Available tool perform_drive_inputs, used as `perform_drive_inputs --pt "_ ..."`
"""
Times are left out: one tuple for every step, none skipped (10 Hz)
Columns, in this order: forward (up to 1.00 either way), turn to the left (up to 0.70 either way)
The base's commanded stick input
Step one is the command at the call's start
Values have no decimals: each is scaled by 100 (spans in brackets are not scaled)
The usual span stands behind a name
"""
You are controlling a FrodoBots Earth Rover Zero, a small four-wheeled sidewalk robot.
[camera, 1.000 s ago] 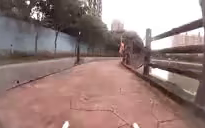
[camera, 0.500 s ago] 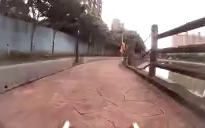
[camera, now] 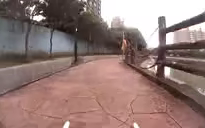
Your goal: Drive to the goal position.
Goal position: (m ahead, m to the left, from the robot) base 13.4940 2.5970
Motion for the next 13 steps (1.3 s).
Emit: perform_drive_inputs --pt "70 0" --pt "70 0" --pt "70 0" --pt "70 0" --pt "70 0" --pt "70 0" --pt "70 0" --pt "70 0" --pt "70 0" --pt "70 0" --pt "70 0" --pt "70 0" --pt "70 0"
